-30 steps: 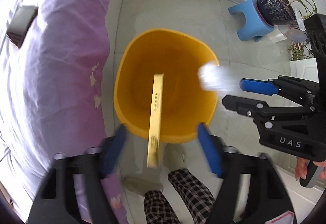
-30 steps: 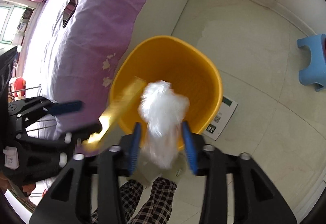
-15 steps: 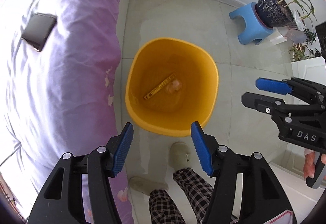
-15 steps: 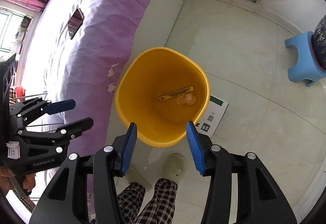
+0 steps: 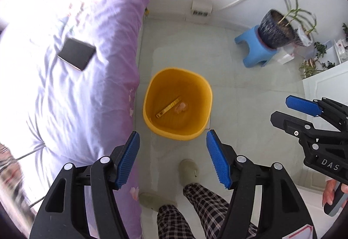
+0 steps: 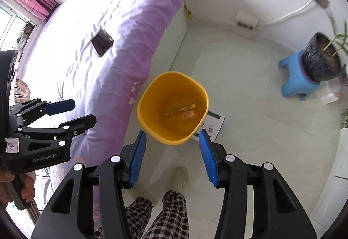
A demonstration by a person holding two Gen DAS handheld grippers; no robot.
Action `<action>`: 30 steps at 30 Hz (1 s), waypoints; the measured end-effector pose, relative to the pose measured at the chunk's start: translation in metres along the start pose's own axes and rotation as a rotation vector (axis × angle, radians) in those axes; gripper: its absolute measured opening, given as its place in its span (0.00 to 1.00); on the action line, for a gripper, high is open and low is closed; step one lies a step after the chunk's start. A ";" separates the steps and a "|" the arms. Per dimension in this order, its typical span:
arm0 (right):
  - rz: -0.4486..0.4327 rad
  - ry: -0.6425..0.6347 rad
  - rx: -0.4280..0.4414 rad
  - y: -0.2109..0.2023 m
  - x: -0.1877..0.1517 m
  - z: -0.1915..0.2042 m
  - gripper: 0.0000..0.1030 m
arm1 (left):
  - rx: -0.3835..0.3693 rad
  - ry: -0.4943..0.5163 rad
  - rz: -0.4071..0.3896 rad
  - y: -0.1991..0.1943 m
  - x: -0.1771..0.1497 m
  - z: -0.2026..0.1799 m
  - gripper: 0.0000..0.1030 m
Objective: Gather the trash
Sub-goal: 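Move both tools back to the trash on the plaid cloth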
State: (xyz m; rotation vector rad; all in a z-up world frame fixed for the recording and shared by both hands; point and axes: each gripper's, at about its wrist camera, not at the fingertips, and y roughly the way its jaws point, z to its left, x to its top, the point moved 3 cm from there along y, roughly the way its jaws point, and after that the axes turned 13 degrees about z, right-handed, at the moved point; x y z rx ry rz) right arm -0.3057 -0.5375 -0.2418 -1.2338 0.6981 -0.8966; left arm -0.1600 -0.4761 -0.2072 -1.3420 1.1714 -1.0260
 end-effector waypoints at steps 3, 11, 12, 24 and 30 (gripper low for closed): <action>-0.046 -0.020 -0.004 -0.029 -0.009 0.012 0.50 | -0.001 -0.015 -0.044 -0.027 -0.015 0.001 0.62; -0.138 -0.178 -0.017 -0.086 -0.037 0.071 0.50 | 0.019 -0.083 -0.160 -0.083 -0.070 0.021 0.63; -0.146 -0.200 -0.017 -0.090 -0.041 0.079 0.50 | 0.020 -0.092 -0.165 -0.085 -0.076 0.023 0.63; -0.155 -0.374 0.037 -0.113 -0.070 0.156 0.50 | 0.051 -0.294 -0.252 -0.119 -0.164 0.071 0.63; -0.148 -0.479 0.075 -0.112 -0.081 0.198 0.50 | 0.072 -0.450 -0.280 -0.127 -0.215 0.109 0.63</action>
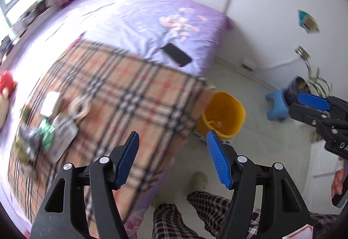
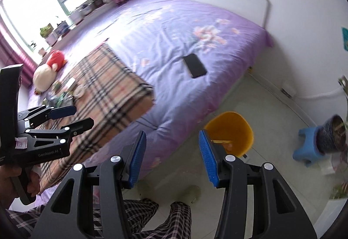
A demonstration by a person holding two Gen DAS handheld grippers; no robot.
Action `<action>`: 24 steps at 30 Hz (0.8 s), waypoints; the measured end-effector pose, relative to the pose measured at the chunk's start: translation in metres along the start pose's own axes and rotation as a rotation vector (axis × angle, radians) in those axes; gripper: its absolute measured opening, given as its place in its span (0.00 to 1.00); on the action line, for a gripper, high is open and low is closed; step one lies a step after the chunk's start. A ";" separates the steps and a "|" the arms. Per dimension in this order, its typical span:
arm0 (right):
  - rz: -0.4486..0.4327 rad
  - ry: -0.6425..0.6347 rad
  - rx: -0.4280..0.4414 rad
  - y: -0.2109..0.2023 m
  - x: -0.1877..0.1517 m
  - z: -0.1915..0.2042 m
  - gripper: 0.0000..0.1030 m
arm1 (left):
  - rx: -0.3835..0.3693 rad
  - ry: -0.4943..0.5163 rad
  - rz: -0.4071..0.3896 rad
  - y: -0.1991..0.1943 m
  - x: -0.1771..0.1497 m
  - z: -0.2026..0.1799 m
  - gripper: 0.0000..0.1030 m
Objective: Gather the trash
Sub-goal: 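Move both tools back to the trash on the plaid cloth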
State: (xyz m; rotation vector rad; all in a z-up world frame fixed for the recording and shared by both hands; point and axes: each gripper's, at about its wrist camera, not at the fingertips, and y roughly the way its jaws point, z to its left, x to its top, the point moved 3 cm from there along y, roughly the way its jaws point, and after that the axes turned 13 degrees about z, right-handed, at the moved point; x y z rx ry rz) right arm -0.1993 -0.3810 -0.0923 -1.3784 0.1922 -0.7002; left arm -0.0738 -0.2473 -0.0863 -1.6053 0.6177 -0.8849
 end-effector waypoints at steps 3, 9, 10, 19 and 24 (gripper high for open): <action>0.004 -0.052 0.029 0.002 0.007 0.024 0.50 | 0.013 -0.098 -0.003 -0.004 -0.019 0.035 0.63; 0.018 -0.158 0.077 0.014 0.022 0.075 0.51 | 0.042 -0.271 0.006 -0.005 -0.057 0.097 0.64; 0.022 -0.173 0.083 0.016 0.025 0.084 0.51 | 0.047 -0.303 0.009 -0.005 -0.065 0.110 0.64; 0.045 -0.290 0.132 0.055 0.049 0.152 0.53 | 0.108 -0.513 -0.003 -0.007 -0.111 0.200 0.69; 0.069 -0.318 0.116 0.089 0.065 0.176 0.53 | 0.110 -0.605 -0.031 -0.001 -0.125 0.242 0.72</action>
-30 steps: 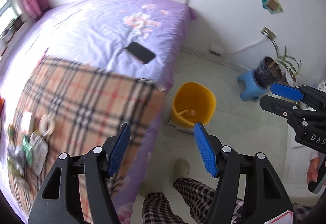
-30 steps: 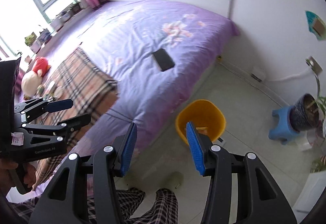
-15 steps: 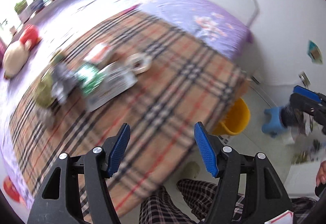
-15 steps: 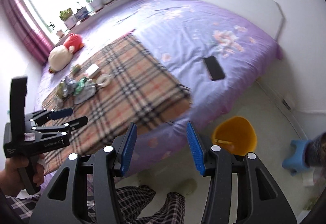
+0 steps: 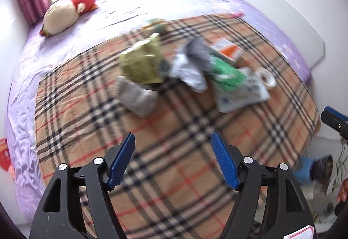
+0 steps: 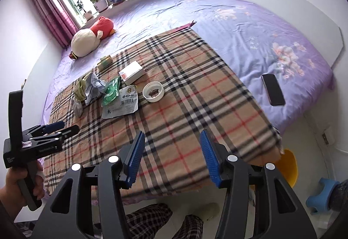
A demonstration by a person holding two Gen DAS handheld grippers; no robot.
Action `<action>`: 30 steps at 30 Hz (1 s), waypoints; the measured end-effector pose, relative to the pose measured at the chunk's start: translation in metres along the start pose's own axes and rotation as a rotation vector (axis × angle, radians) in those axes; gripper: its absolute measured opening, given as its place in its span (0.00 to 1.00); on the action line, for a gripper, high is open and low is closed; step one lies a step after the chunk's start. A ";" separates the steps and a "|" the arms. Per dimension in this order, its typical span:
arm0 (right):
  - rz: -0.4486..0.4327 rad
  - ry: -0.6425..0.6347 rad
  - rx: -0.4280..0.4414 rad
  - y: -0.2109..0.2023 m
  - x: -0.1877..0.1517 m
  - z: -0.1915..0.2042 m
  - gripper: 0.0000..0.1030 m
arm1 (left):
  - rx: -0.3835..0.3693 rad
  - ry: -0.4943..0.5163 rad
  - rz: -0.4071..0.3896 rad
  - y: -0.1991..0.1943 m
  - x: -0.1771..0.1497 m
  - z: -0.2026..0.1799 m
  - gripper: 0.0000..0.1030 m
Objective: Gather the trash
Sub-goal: 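Move both tools back to the trash on the plaid cloth, then grasp the grey cloth with left tool while right tool grasps the white tape roll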
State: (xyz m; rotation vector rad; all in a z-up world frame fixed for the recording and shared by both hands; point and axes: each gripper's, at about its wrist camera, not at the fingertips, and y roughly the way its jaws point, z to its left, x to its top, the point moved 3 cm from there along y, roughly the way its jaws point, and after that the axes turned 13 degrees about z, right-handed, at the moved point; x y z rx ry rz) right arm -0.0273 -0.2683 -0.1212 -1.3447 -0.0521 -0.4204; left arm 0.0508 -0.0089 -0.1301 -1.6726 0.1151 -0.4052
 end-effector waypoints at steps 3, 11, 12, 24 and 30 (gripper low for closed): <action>0.022 0.000 -0.014 0.018 0.010 0.002 0.53 | -0.008 -0.050 -0.004 0.008 0.006 0.021 0.77; 0.077 -0.026 -0.079 0.056 0.031 0.004 0.53 | 0.019 -0.054 0.010 0.028 0.028 0.045 0.80; 0.078 -0.032 -0.086 0.058 0.033 0.004 0.53 | 0.021 -0.046 0.012 0.030 0.032 0.046 0.80; 0.072 -0.162 -0.116 0.085 0.063 0.035 0.53 | 0.010 0.003 0.015 0.040 0.046 0.054 0.82; 0.062 -0.177 -0.134 0.091 0.073 0.042 0.53 | 0.007 0.027 0.006 0.044 0.054 0.053 0.82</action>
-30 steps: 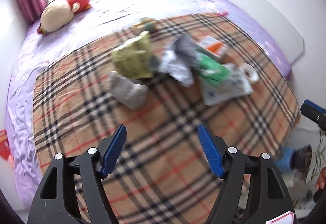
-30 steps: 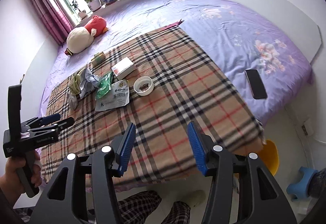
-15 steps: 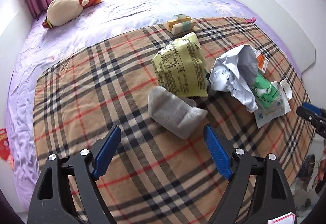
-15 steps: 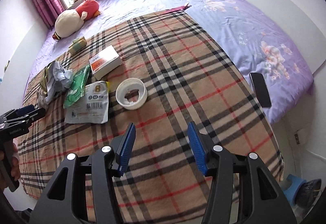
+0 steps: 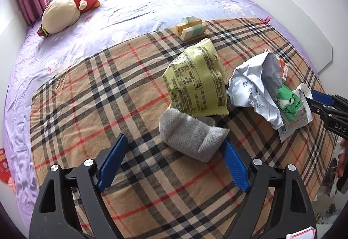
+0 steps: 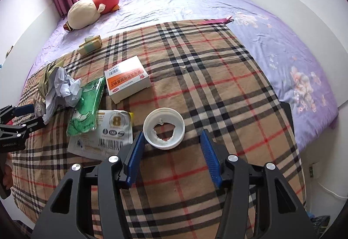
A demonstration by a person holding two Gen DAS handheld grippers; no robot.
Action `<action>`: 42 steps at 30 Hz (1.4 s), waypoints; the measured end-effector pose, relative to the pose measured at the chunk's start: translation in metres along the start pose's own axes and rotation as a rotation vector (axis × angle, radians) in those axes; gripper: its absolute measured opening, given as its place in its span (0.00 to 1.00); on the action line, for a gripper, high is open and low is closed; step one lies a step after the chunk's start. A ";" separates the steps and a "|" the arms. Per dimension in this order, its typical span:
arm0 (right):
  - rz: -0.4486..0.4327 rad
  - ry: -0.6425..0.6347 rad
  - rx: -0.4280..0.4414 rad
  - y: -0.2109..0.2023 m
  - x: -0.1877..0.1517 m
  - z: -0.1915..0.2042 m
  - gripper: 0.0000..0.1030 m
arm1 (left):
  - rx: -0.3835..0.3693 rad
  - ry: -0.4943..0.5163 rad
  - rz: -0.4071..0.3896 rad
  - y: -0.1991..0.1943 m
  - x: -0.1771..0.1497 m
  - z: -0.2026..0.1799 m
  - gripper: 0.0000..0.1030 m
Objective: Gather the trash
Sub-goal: 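Grasp the grey cloth with left tool while right tool grasps the white tape roll, then carry the grey cloth and tape roll with both tools over the yellow bin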
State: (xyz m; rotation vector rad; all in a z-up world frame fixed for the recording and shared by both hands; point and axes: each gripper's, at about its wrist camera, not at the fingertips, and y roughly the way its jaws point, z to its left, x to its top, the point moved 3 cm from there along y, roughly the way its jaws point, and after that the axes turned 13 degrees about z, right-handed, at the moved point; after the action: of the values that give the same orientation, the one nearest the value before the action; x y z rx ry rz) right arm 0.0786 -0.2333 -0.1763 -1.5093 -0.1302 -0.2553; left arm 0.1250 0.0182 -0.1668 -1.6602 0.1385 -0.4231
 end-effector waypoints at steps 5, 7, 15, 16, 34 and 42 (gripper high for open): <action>-0.005 -0.019 -0.018 0.001 0.003 0.003 0.40 | 0.017 0.053 -0.010 0.003 0.009 -0.009 0.72; -0.004 -0.019 -0.015 0.000 0.003 0.004 0.38 | 0.024 0.078 -0.013 0.003 0.009 -0.014 0.63; 0.001 -0.010 -0.005 0.000 -0.001 0.004 0.38 | 0.000 0.073 -0.007 -0.004 -0.003 -0.011 0.46; 0.003 -0.008 -0.003 0.000 -0.001 0.004 0.38 | -0.005 0.067 -0.005 -0.005 -0.006 -0.011 0.45; -0.012 0.117 0.080 -0.039 -0.047 -0.012 0.38 | -0.075 0.173 0.005 -0.036 -0.036 -0.062 0.45; -0.052 0.239 0.087 -0.072 -0.093 -0.038 0.38 | -0.114 0.329 0.002 -0.044 -0.039 -0.126 0.45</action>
State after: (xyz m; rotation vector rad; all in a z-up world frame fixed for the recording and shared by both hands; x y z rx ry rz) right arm -0.0313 -0.2658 -0.1317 -1.3790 0.0101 -0.4637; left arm 0.0377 -0.0798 -0.1221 -1.6914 0.4149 -0.6965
